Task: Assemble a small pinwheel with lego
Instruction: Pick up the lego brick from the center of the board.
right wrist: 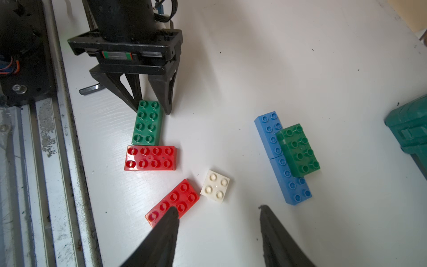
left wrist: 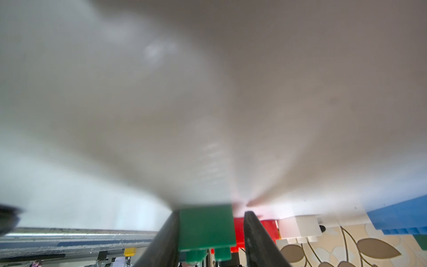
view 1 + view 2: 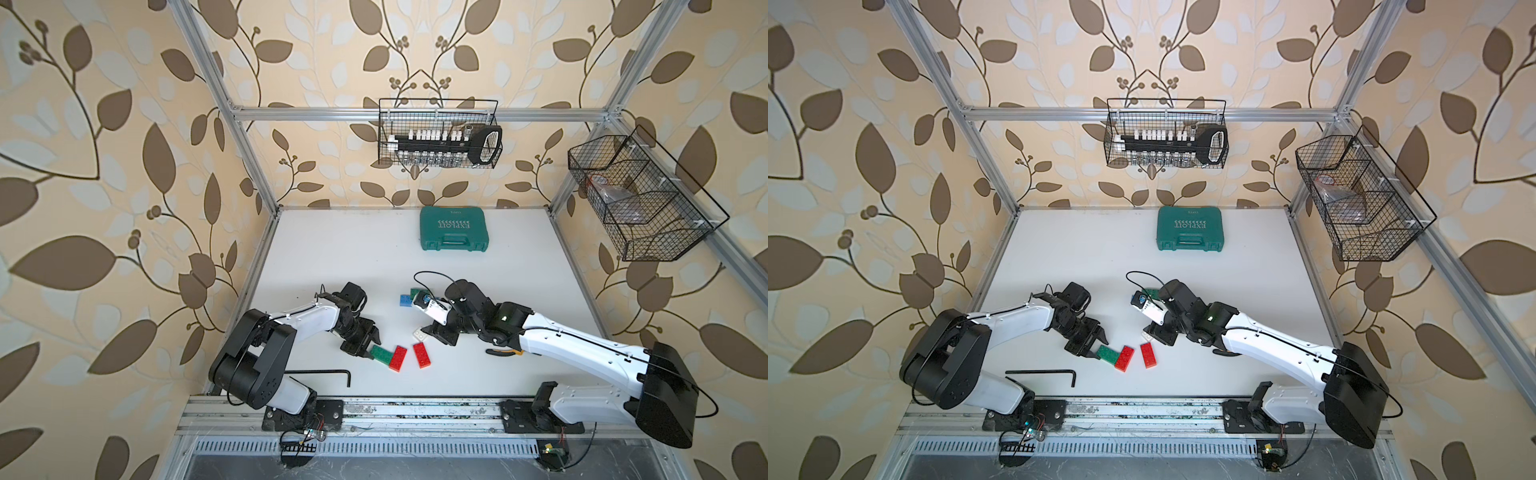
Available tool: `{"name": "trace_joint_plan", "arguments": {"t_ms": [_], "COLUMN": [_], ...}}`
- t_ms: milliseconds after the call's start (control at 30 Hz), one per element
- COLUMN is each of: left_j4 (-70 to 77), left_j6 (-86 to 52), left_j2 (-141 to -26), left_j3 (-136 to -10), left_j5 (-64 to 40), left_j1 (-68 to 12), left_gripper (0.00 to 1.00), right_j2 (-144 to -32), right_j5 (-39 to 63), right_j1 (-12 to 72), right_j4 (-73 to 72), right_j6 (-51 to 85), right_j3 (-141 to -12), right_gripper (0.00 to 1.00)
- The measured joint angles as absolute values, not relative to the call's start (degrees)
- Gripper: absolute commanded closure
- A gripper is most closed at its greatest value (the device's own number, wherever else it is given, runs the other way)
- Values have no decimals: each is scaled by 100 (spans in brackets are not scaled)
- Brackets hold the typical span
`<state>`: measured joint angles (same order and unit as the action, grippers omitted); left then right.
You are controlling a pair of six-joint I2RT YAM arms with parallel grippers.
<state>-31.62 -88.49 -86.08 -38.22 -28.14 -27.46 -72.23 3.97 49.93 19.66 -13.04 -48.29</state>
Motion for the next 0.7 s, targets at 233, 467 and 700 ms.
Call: {"name": "trace_joint_plan", "arguments": {"t_ms": [233, 467, 700], "left_j4": [-4075, -4604, -5107], "left_j6": [-7443, -5782, -4532], "left_j2": [-9644, -10285, -10650], "left_j3": [-4980, -6335, -7456], "left_j5": [-2687, -2008, -1472], "left_j1": [-2731, -2582, -2543], "left_gripper": [72, 68, 69], "right_j2": [-7286, -7940, -8707], "right_j5": [217, 799, 1415], "right_j1": [4875, 4095, 3999], "right_j4": [1739, 1214, 733], "right_j6": [-687, 548, 1177], "right_j3": [-4788, -4646, -4545], "right_gripper": [39, 40, 41]}}
